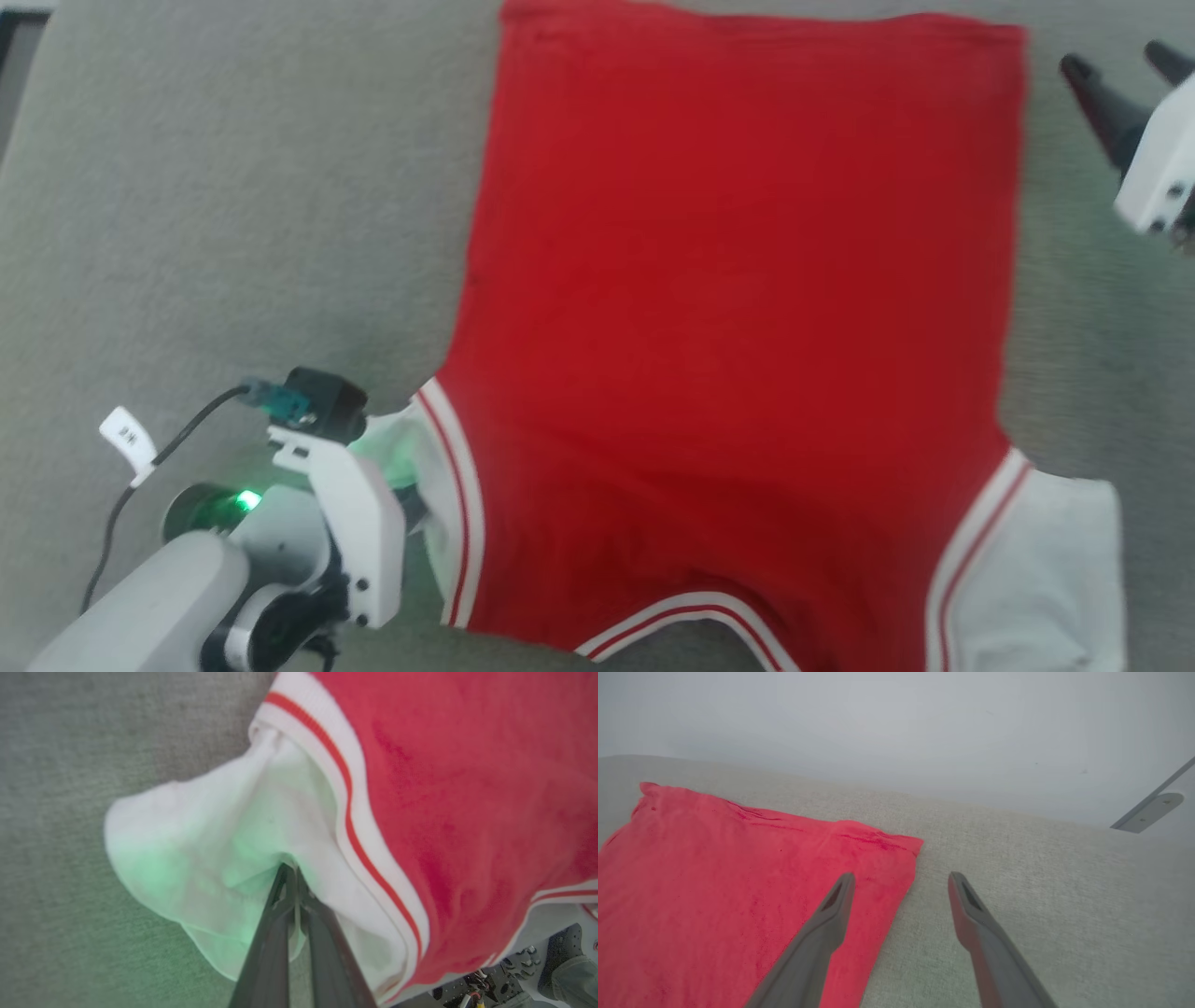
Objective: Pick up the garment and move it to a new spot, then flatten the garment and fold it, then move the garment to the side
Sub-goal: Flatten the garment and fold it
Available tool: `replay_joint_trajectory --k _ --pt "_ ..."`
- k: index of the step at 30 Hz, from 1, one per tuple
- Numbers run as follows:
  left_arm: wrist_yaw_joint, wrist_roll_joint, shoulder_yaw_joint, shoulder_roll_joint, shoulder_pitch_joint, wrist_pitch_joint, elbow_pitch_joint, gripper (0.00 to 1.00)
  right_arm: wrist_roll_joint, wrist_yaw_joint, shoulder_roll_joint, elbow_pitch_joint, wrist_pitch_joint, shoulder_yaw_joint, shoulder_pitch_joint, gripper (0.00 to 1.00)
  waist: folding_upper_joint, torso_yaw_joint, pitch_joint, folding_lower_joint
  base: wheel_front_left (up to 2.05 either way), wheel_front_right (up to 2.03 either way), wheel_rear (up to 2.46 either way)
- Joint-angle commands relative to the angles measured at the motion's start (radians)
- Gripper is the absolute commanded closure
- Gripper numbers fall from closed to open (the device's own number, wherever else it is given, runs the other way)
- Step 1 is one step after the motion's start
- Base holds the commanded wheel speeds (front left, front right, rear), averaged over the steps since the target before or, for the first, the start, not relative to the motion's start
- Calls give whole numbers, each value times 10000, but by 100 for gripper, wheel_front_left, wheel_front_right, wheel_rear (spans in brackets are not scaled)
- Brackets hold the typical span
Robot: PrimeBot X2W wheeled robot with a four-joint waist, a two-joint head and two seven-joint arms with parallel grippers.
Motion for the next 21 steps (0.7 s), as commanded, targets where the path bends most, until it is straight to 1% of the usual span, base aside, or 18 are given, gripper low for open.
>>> replay_joint_trajectory --k 1,5,10,15,17,18,19,21 --pt "-27 102 -87 -203 -193 -24 264 100 -65 0 -23 349 113 64 -321 0 -1 462 432 0 0 0 0" --pt "-271 200 -261 -601 -570 -97 658 100 9 0 -138 1963 607 299 -1412 0 -1 894 763 0 0 0 0" --pt "-518 279 -396 -936 -869 -183 1224 100 -104 0 -211 3781 1552 527 -2410 0 -1 1275 1023 0 0 0 0" --pt "-691 208 -443 -1196 -1001 -317 1690 100 -295 -3 -37 5662 3176 618 -2658 0 -1 1477 1131 0 0 0 0" --pt "-735 195 -466 -1245 -1048 -346 1871 100 -362 -4 42 6187 3814 756 -2592 0 -1 1515 1135 0 0 0 0" --pt "-750 158 -454 -1288 -1061 -376 1956 100 -379 -3 104 6198 3964 929 -2574 68 -1 1524 1140 0 0 0 0" --pt "-778 150 -447 -1313 -1079 -386 2029 100 -318 2 119 6155 4020 1024 -2575 100 -1 1519 1138 0 0 0 0" --pt "-806 135 -425 -1328 -1089 -435 2168 100 -228 2 22 6018 3830 1176 -2603 100 -1 1458 1096 0 0 0 0"
